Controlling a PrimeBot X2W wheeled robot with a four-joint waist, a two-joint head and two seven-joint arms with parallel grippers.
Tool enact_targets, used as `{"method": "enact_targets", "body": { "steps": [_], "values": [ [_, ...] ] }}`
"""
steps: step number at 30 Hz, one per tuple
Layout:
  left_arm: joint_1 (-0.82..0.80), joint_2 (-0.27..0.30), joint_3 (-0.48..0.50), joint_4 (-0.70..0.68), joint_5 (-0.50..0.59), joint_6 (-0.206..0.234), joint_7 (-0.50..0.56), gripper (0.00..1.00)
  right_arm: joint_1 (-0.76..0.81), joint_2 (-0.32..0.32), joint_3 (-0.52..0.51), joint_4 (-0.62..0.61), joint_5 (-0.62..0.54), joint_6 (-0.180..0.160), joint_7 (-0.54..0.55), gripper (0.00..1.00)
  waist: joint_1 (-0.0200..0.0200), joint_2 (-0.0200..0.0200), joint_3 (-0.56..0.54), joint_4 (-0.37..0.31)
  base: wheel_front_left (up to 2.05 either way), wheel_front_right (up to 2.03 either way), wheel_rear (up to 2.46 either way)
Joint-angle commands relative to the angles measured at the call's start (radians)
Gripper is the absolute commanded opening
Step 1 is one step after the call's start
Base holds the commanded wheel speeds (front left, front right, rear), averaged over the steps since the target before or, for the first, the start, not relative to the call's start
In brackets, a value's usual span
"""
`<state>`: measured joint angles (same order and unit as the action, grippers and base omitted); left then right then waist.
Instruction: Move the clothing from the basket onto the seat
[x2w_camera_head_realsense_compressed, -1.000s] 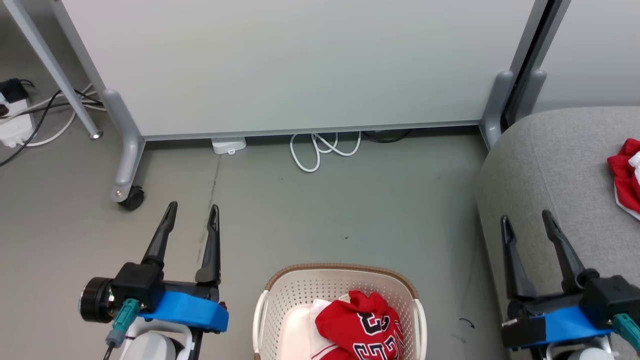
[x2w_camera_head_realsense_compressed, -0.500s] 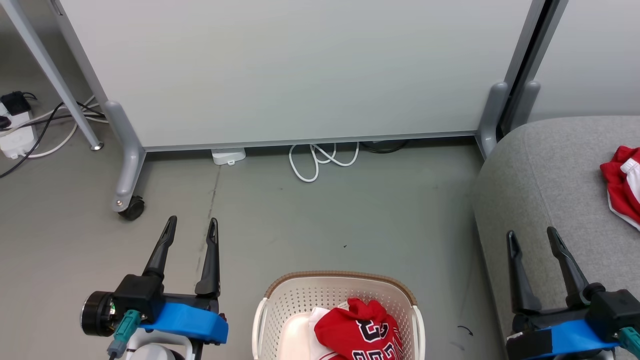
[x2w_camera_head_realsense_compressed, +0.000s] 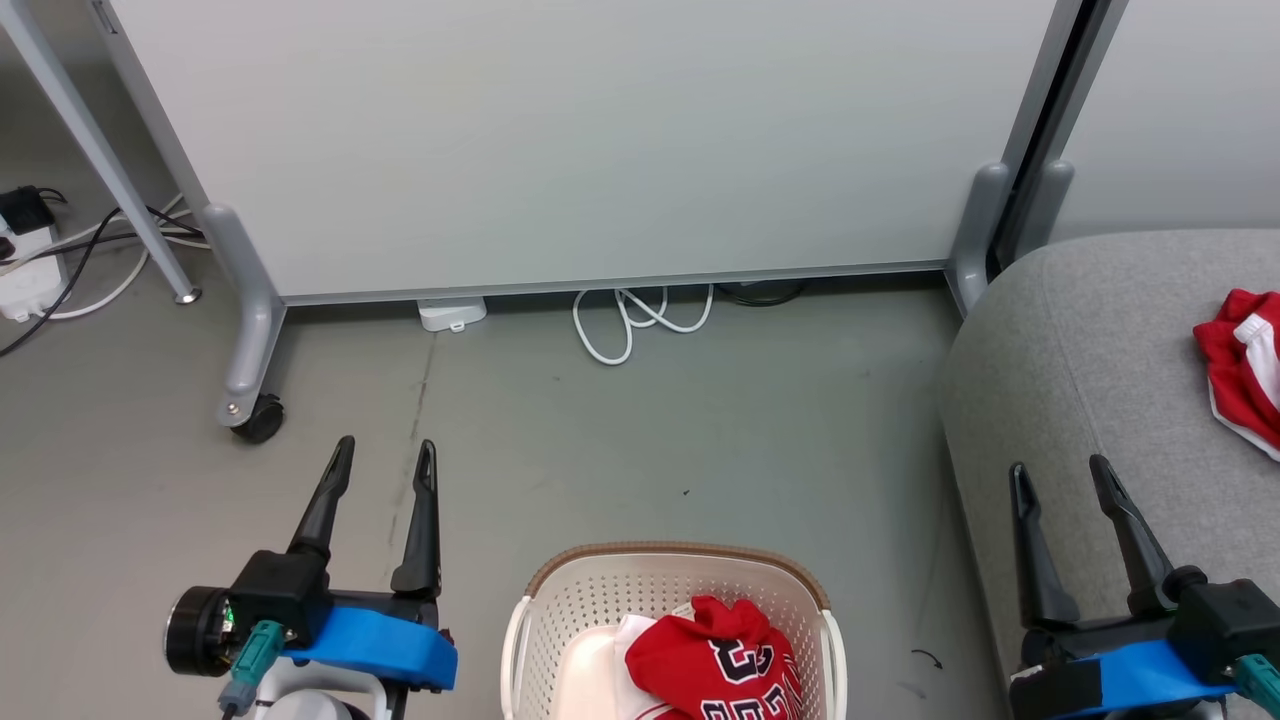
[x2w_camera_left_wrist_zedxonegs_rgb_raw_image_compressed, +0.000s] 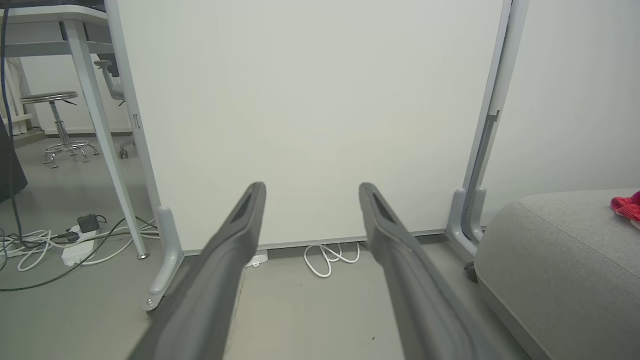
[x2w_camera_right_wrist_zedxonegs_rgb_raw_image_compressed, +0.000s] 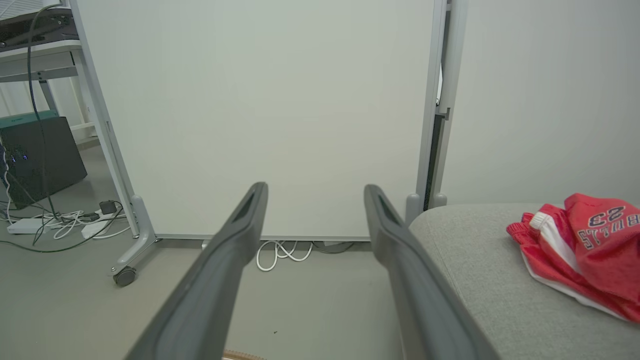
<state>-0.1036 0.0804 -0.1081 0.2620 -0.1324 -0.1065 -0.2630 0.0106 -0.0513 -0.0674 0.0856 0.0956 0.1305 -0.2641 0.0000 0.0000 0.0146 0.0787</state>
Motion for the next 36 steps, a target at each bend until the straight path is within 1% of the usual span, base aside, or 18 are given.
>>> {"method": "enact_targets", "body": {
  "steps": [1, 8, 14, 20, 21, 29, 36],
  "values": [
    [-0.004, -0.003, 0.001, 0.009, -0.005, -0.006, -0.003, 1.00, 0.010, 0.002, 0.001, 0.003, 0.001, 0.000, -0.001, 1.00, 0.0000, 0.0000, 0.002, -0.002, 0.00, 0.00, 0.00],
    [-0.062, 0.005, -0.066, 0.079, -0.016, -0.020, -0.003, 1.00, -0.016, 0.002, 0.009, -0.002, -0.003, 0.000, -0.001, 1.00, 0.0000, 0.0000, 0.022, -0.009, 0.00, 0.00, 0.00],
    [-0.147, 0.014, -0.132, 0.154, -0.044, -0.026, -0.003, 1.00, -0.057, 0.001, 0.018, -0.011, -0.015, 0.000, -0.001, 1.00, 0.0000, 0.0000, 0.073, -0.026, 0.00, 0.00, 0.00],
    [-0.266, 0.027, -0.259, 0.246, -0.093, -0.025, -0.002, 1.00, -0.129, 0.001, 0.027, -0.028, -0.038, 0.000, -0.001, 1.00, 0.0000, 0.0000, 0.173, -0.050, 0.00, 0.00, 0.00],
    [-0.266, 0.027, -0.259, 0.246, -0.093, -0.025, -0.002, 1.00, -0.129, 0.001, 0.027, -0.028, -0.038, 0.000, -0.001, 1.00, 0.0000, 0.0000, 0.173, -0.050, 0.00, 0.00, 0.00],
    [-0.430, 0.040, -0.444, 0.391, -0.170, -0.025, -0.003, 1.00, -0.238, 0.001, 0.031, -0.041, -0.059, 0.000, -0.001, 1.00, 0.0000, 0.0000, 0.335, -0.093, 0.00, 0.00, 0.00],
    [-0.551, 0.039, -0.602, 0.520, -0.255, -0.025, -0.002, 1.00, -0.321, 0.001, 0.027, -0.058, -0.071, 0.000, -0.001, 1.00, 0.0000, 0.0000, 0.471, -0.122, 0.00, 0.00, 0.00]
  ]
}}
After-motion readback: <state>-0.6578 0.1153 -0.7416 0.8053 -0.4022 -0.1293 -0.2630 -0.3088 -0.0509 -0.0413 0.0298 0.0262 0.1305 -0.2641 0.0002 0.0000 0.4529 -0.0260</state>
